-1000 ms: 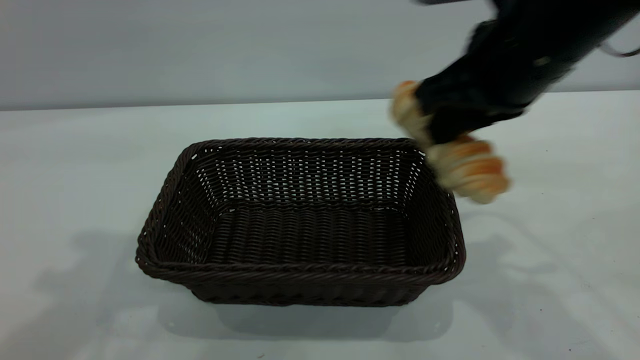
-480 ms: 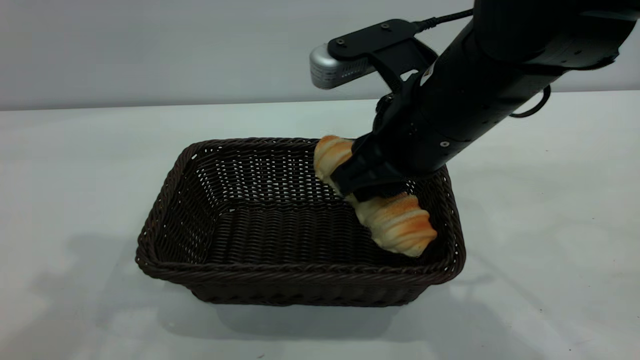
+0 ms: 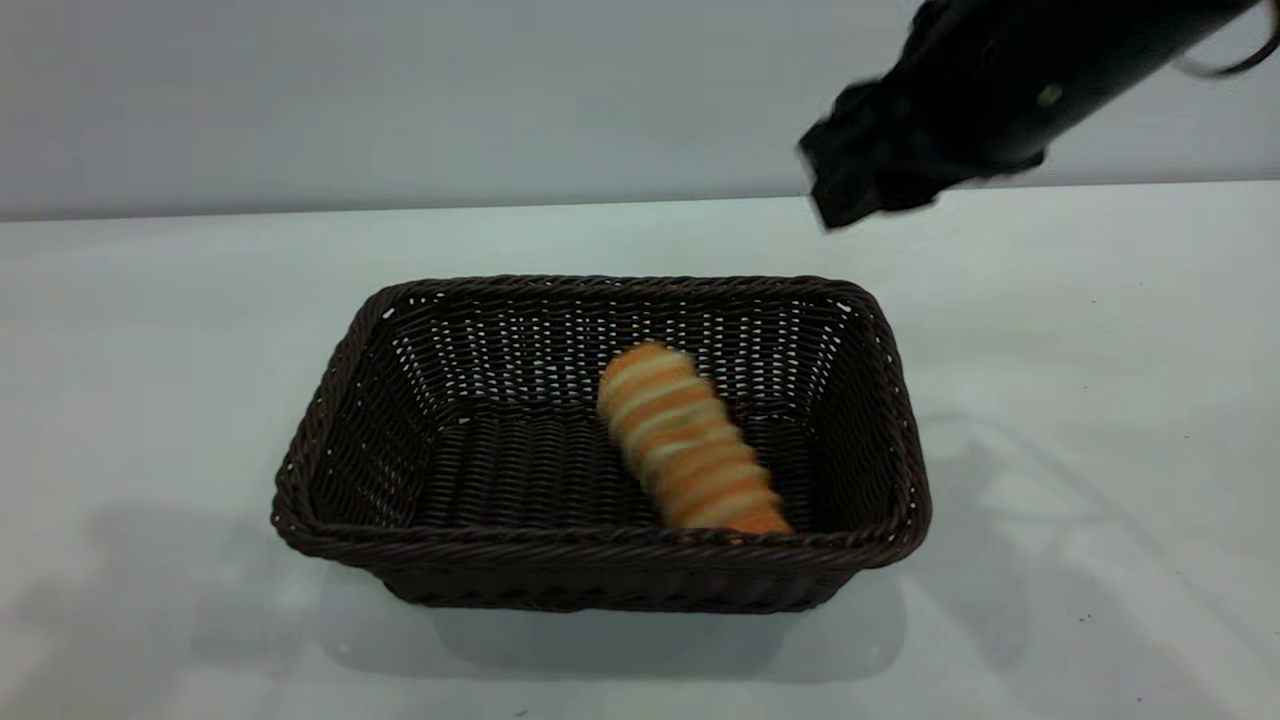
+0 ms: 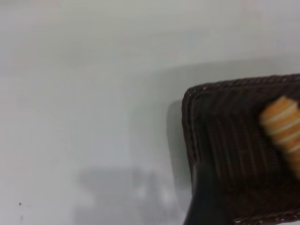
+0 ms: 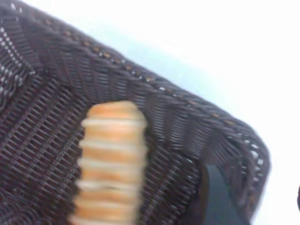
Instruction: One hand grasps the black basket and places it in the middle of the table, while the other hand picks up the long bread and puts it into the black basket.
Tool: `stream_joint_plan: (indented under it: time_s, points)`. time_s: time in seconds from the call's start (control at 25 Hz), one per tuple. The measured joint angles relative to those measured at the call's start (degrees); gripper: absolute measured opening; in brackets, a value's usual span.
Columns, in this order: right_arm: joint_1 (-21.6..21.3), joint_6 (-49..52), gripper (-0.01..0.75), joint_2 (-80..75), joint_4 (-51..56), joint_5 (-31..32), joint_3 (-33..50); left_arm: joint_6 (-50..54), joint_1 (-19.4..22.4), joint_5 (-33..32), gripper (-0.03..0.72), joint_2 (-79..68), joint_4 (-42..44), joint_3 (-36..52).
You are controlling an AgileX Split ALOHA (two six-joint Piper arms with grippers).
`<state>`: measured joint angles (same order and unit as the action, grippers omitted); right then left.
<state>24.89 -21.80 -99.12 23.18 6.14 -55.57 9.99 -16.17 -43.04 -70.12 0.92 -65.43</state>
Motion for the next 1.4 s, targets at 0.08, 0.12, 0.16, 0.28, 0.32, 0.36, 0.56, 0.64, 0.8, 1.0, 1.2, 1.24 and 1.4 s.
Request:
stream_joint_plan:
  time_s: [0.08,0.12,0.16,0.28,0.32,0.36,0.56,0.64,0.8,1.0,1.2,1.24,1.4]
  points:
    - [-1.87,-0.12,0.385,2.61,0.00,4.00,0.00,0.00,0.00,-0.96,0.550,1.82,0.00,0.26]
    - [-3.02,-0.12,0.379,4.06,0.00,5.98,0.00,0.00,0.00,-1.67,0.550,2.51,0.00,0.40]
    - [-4.18,-0.12,0.365,5.33,0.00,8.47,0.00,0.00,0.00,-2.44,0.550,3.23,0.00,0.40]
    - [-7.07,-0.15,0.289,10.34,-1.22,15.97,0.05,0.05,0.00,-4.32,0.550,5.52,-0.05,0.40]
    - [-7.79,-0.15,0.257,11.92,-2.06,18.70,0.06,0.05,0.00,-4.71,0.550,6.24,-0.05,0.40]
    - [-8.55,-0.15,0.225,13.94,-2.92,21.38,0.06,0.05,0.00,-5.07,0.550,7.01,-0.10,0.40]
    - [-9.78,-0.15,0.162,25.23,-4.93,33.60,0.06,0.10,0.00,-7.72,0.550,13.60,-0.10,0.40]
    - [-9.78,-0.15,0.162,30.05,-5.18,38.25,0.11,0.10,0.00,-9.56,0.550,16.78,-0.10,0.40]
    - [-9.78,-0.02,0.164,41.06,-7.17,45.77,0.11,-0.07,0.00,-14.80,0.550,23.81,-0.10,0.40]
    - [-9.90,2.67,0.171,54.29,-11.07,54.42,0.11,-1.63,0.00,-22.77,0.550,32.01,-0.05,0.40]
    - [-9.90,7.85,0.178,65.06,-13.86,60.59,0.41,-2.90,0.00,-23.61,0.550,38.83,-0.05,0.40]
    - [-9.90,8.83,0.179,67.04,-13.92,61.21,0.81,-2.97,0.00,-23.61,0.550,39.97,-0.05,0.40]
    - [-9.90,11.99,0.183,74.10,-14.04,61.98,4.41,-3.23,0.00,-23.66,0.550,44.38,-0.05,1.99]
